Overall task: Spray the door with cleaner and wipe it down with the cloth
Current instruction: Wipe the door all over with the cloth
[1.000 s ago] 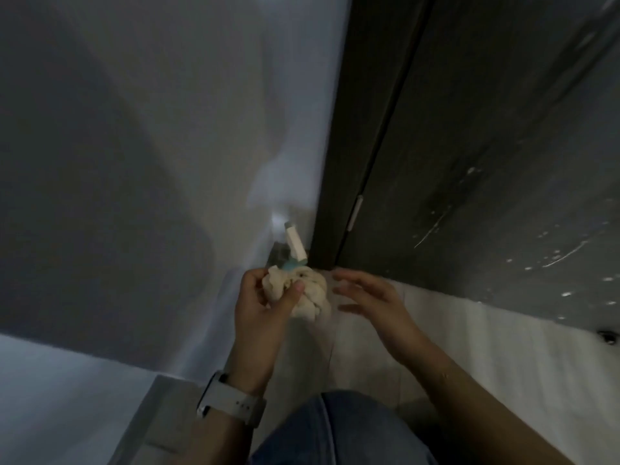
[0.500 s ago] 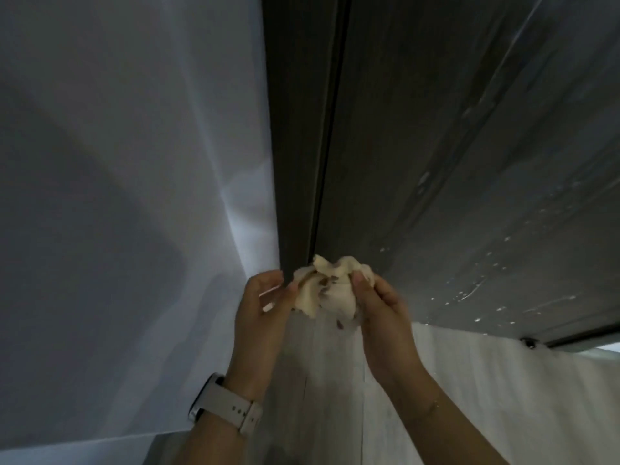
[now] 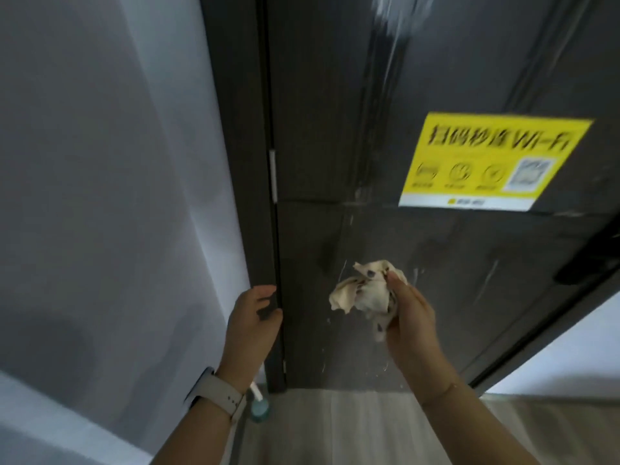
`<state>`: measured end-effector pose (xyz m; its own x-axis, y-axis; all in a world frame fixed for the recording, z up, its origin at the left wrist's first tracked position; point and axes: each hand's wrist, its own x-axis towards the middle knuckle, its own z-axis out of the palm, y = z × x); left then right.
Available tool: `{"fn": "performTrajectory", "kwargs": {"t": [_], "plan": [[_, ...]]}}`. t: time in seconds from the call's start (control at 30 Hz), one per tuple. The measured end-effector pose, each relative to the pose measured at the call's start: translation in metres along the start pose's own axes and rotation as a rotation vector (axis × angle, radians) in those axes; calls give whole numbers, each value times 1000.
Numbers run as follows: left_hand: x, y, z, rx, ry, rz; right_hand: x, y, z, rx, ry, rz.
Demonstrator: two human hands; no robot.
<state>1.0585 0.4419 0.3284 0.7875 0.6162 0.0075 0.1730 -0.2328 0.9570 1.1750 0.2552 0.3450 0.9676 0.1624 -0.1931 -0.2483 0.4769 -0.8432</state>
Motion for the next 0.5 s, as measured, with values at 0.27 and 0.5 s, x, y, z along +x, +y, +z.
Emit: {"fn": "performTrajectory", "kwargs": {"t": [0.27, 0.5], "plan": [[30, 170, -30, 116, 26, 366, -19, -178, 83, 22, 36, -310], [95, 282, -61, 256, 159, 741, -8, -294, 161, -7, 126, -741]]}}
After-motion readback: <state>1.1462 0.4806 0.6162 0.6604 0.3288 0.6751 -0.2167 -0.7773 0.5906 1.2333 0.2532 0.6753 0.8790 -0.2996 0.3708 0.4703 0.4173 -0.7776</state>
